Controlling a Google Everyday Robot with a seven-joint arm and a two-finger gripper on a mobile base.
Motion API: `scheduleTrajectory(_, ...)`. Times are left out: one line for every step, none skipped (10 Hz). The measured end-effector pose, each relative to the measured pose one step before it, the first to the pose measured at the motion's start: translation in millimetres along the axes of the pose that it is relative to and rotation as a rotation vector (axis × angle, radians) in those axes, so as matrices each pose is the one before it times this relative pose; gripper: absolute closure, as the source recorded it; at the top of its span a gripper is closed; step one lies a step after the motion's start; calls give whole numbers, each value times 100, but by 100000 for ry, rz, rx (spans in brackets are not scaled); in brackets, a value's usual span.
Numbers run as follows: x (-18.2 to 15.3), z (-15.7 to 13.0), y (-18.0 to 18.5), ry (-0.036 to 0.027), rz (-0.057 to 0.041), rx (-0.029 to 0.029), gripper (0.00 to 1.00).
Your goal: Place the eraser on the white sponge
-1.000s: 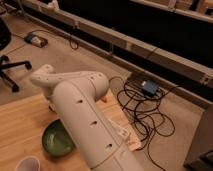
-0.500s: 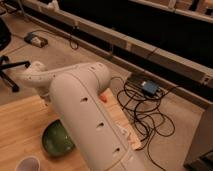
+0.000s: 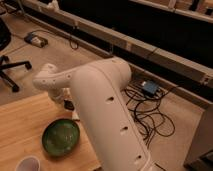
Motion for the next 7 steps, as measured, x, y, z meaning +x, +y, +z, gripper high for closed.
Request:
scheduleTrajectory(884,-321,-45,-1117,2541,236,100)
scheduleTrajectory(737,-214,-65,-816,2081,-126,100)
scheduleTrajectory(809,-87,-361,-373,2497,121,100)
scheduleTrajectory(757,-18,-310,-250,2585,-63,100)
scheduleTrajectory(863,-69,212,-556,5505,-713,100)
scheduleTrajectory(376,89,128,162,2103,-276,100)
scheduleTrajectory(262,4,-38,-27,2016,-12,95)
